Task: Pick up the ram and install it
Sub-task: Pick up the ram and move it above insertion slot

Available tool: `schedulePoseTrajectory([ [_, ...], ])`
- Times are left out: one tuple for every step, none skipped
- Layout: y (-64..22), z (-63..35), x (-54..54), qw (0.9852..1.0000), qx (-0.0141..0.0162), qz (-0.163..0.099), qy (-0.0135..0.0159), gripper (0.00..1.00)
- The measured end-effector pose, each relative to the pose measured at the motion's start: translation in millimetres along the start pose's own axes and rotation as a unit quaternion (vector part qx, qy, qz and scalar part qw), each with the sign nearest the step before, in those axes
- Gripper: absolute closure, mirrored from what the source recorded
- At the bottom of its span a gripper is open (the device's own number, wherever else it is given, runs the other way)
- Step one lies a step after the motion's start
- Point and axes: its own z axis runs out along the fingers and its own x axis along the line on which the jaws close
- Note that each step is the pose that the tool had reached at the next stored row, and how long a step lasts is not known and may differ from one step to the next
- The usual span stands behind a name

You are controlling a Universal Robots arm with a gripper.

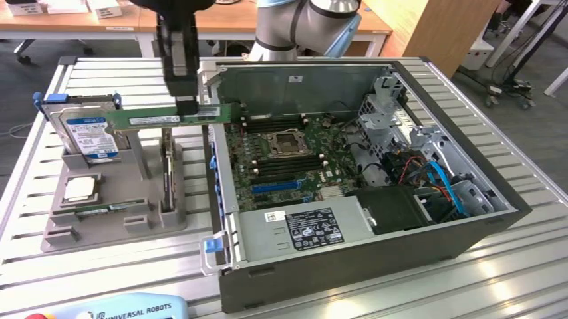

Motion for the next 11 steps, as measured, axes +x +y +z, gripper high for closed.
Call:
schedulePoseTrajectory([
  [-9.9,0.0,0.1,1.0,-0.0002,0.0,0.0,0.89],
  [-13.5,0.0,0.1,1.0,-0.0003,0.0,0.0,0.89],
  [-17.2,0.0,0.1,1.0,-0.0003,0.0,-0.0001,0.89],
  [-21.1,0.0,0.1,1.0,-0.0004,0.0,0.0,0.89],
  [-25.0,0.0,0.2,1.0,-0.0005,0.0,0.0,0.89],
  [-29.2,-0.1,0.2,1.0,-0.0005,0.0,0.0,0.89],
  [-33.1,-0.1,0.3,1.0,-0.0006,0.0,0.0,0.89],
  [-36.9,-0.1,0.2,1.0,-0.0006,0.0,0.0,0.89],
  [-40.5,-0.1,0.2,1.0,-0.0007,0.0,0.0,0.89],
  [-44.0,-0.1,0.3,1.0,-0.0007,0.0,0.0,0.89],
  [-47.6,0.0,0.3,1.0,-0.0007,0.0,0.0,0.89],
])
